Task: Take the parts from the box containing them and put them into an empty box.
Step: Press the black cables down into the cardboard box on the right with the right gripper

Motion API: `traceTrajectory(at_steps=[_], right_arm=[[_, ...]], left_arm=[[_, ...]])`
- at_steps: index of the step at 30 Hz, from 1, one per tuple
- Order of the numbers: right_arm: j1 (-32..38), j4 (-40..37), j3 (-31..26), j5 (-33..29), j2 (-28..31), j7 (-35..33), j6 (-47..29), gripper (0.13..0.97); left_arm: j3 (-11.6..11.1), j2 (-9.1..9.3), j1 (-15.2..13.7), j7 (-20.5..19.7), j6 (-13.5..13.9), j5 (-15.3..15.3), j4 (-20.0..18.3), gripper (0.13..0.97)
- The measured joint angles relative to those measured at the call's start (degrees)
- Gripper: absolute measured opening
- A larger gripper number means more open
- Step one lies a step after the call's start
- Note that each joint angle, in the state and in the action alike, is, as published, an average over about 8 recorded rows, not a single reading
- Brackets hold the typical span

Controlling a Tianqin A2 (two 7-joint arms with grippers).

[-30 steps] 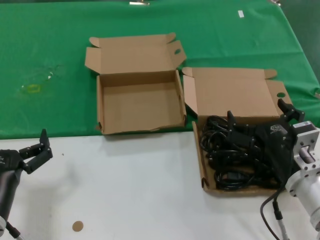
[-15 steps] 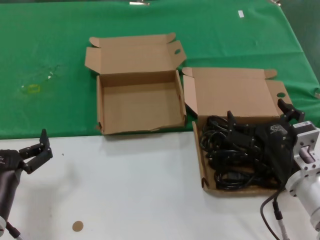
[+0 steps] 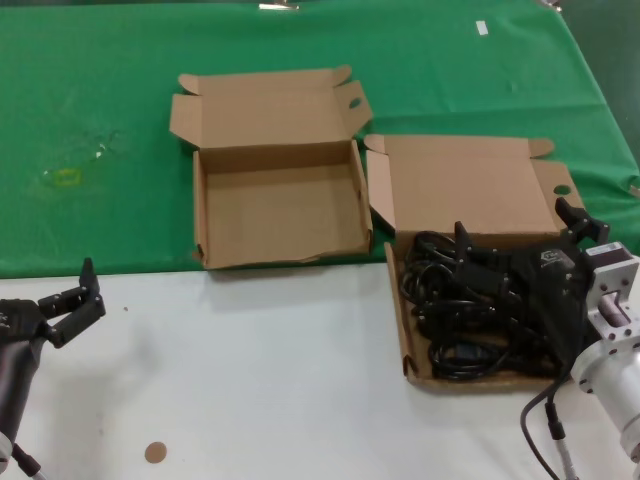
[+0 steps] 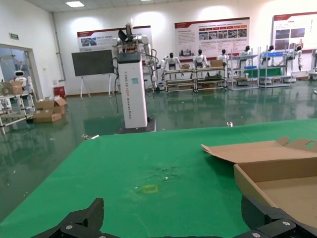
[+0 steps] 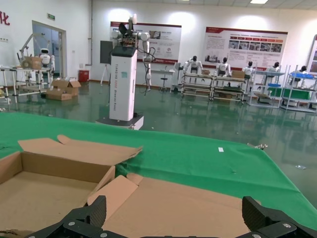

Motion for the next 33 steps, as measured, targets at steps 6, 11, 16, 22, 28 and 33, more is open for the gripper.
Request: traceTrajectory(at_steps=[6, 11, 16, 22, 28, 33], right_arm=[[0.0, 0.0, 0.0, 0.0, 0.0, 0.0, 0.0, 0.966], [0.0, 0.0, 0.0, 0.0, 0.0, 0.0, 0.0, 0.966], [0.0, 0.0, 0.0, 0.0, 0.0, 0.0, 0.0, 0.966], [0.0, 0.0, 0.0, 0.0, 0.0, 0.0, 0.0, 0.966], [0.0, 0.0, 0.0, 0.0, 0.0, 0.0, 0.0, 0.966], [0.0, 0.0, 0.0, 0.0, 0.0, 0.0, 0.0, 0.966]], left_arm=[[0.0, 0.00, 0.0, 0.0, 0.0, 0.0, 0.0, 0.966], [0.0, 0.00, 0.0, 0.0, 0.0, 0.0, 0.0, 0.966], [0.0, 0.00, 0.0, 0.0, 0.0, 0.0, 0.0, 0.966], [0.0, 0.00, 0.0, 0.0, 0.0, 0.0, 0.0, 0.966], [0.0, 0.00, 0.0, 0.0, 0.0, 0.0, 0.0, 0.966], [0.0, 0.00, 0.0, 0.0, 0.0, 0.0, 0.0, 0.966]])
